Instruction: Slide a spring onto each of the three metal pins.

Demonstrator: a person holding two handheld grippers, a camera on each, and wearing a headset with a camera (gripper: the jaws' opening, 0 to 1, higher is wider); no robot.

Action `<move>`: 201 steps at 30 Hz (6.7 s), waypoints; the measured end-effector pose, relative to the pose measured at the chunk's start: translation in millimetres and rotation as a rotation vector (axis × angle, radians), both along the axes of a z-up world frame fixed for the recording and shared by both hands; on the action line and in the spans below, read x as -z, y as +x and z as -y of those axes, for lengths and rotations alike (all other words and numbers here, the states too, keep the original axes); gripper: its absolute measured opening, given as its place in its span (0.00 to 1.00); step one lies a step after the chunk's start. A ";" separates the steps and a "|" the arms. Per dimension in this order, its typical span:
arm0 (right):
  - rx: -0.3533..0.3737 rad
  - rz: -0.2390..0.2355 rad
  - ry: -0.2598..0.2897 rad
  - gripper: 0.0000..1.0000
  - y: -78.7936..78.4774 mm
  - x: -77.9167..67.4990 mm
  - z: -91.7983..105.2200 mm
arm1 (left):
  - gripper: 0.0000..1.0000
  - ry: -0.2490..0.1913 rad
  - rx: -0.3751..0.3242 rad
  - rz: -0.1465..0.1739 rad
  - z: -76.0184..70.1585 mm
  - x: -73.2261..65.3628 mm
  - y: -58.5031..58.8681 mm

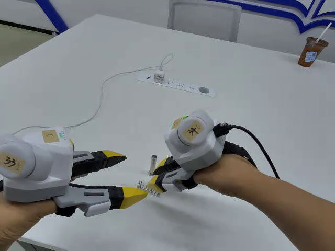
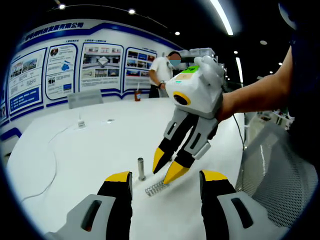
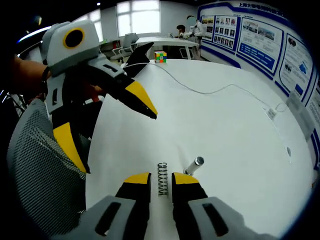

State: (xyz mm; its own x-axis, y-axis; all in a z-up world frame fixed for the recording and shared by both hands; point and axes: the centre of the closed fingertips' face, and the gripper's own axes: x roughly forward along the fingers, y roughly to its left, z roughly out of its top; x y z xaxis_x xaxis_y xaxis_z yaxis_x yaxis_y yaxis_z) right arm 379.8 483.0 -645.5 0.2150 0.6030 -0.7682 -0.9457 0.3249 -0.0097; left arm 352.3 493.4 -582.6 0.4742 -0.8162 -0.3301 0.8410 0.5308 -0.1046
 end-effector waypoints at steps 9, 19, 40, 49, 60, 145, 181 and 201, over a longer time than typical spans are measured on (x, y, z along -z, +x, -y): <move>-0.019 0.005 -0.032 0.16 2.2 13.4 -7.9 | 0.55 -0.002 -0.013 -0.002 -5.5 0.7 -0.1; -0.022 -0.001 -0.063 0.15 6.2 25.1 -14.9 | 0.55 -0.002 -0.023 -0.003 -9.7 0.3 -0.1; -0.047 -0.018 -0.112 0.12 9.2 36.6 -16.5 | 0.55 -0.001 -0.041 -0.006 -16.4 0.3 0.5; -0.038 -0.022 -0.100 0.12 5.9 31.4 -14.4 | 0.55 0.003 -0.038 -0.008 -16.0 1.3 -0.7; -0.016 0.011 -0.042 0.12 1.1 8.2 -8.8 | 0.55 0.007 -0.023 -0.006 -10.8 1.3 -2.6; 0.047 0.096 0.260 0.12 -29.1 -101.0 -12.2 | 0.12 -0.037 0.069 0.009 18.1 -10.6 -1.0; 0.106 0.120 0.230 0.12 2.5 -109.6 15.3 | 0.60 0.007 0.035 0.007 5.1 3.3 -4.6; 0.163 0.100 0.220 0.12 40.6 -87.9 9.2 | 0.74 0.006 0.054 -0.011 6.3 7.1 -10.2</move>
